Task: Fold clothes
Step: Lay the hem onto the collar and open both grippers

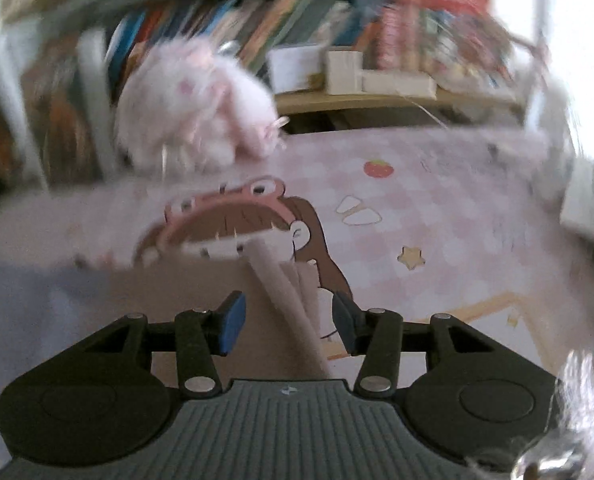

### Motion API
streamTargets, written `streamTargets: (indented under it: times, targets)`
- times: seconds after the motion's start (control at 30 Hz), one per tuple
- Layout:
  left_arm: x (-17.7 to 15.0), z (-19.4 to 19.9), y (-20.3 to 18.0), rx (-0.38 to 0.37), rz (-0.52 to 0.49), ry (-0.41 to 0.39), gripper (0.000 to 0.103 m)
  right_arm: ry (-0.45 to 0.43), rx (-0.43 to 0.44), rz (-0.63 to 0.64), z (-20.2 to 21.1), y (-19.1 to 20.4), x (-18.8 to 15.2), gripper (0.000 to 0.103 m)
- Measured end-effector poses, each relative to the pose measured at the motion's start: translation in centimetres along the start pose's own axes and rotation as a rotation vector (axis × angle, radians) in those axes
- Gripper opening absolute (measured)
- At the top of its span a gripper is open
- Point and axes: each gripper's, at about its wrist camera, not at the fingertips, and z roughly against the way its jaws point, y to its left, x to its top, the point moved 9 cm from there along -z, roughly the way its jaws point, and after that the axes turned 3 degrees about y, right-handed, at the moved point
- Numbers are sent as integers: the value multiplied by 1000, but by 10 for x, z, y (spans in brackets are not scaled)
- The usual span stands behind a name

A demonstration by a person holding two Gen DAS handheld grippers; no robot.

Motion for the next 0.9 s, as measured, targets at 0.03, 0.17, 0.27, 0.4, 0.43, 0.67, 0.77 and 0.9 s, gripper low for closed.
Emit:
streamTargets:
  times: [0.03,0.17,0.27,0.4,0.43,0.67,0.77,0.9]
  targets:
    - [1,-4,-2,6,-8,-4,44,-3,-12,37,-5,3,0,45]
    - [6,-18,-11,-22,-38,-10,30,15,9,29,-25,4,6,19]
    - [4,-28,-5,-18,-16,17,3,10,49,-41,-29,0,15,6]
    - [-5,-46,11,-9,83,74,4,35,76,-260,-36,-27,13,5]
    - [-5,-46,11,-5,86,74,4,65,84,-300,-45,-32,9,5]
    - [-3,-44,13,-6,89,71,10,89,124,-344,-53,-36,9,6]
    - [2,-31,15,21,95,41,19,77,120,-357,-45,-40,10,17]
    - [8,-3,12,51,74,-32,39,33,104,-345,-24,-42,12,37]
